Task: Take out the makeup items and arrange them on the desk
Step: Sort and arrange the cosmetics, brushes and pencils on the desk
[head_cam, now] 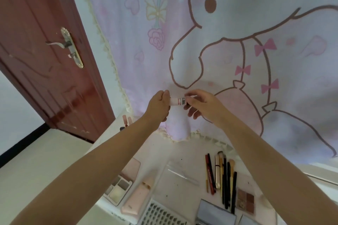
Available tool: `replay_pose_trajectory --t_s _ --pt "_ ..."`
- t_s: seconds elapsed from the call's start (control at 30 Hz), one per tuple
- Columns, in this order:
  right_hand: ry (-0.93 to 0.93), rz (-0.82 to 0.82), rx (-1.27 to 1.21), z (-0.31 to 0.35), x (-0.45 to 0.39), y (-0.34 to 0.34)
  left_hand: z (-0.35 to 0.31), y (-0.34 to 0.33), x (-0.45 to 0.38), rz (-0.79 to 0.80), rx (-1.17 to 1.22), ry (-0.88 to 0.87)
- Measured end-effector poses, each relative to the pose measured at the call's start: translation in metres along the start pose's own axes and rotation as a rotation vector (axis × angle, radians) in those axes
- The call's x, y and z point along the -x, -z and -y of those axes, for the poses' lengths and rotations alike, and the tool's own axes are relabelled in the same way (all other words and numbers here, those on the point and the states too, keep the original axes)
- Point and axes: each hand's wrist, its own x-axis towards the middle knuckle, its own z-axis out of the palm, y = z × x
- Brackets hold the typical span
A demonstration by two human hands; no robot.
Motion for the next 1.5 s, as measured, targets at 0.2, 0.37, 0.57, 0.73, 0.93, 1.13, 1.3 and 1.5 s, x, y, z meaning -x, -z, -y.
replay_pose_trajectory --t_s 0.2,0.37,0.57,0.73,0.93,1.13,1.3,1.5 --pt "-0.109 -0.002 -0.098 -0.046 -0.012 -0.022 0.050 0.007 -0.005 0.134 0.074 0.246" --pt "-0.317 0.016 -0.308 -0.100 -0.018 -0.054 0.096 0.024 -0.014 0.192 -0.036 0.474" --pt "-0.349 -0.081 -0.099 -0.135 -0.053 -0.088 0.156 0.076 -0.024 0.065 -0.415 0.279" --pt "-0.232 -0.053 0.420 -0.151 -0.087 -0.125 0.200 0.135 -0.037 0.010 -0.810 0.152" --pt "-0.186 0.066 0.741 -0.161 -0.118 -0.164 0.249 0.174 -0.072 0.162 -1.090 0.204" --pt "-0.109 0.160 0.975 -0.158 -0.136 -0.190 0.274 0.181 -0.092 0.368 -1.245 0.215" --pt "-0.107 0.150 1.032 -0.156 -0.141 -0.197 0.285 0.185 -0.088 0.392 -1.219 0.204" --pt "-0.091 0.194 1.031 -0.155 -0.129 -0.193 0.283 0.186 -0.088 0.400 -1.211 0.191"
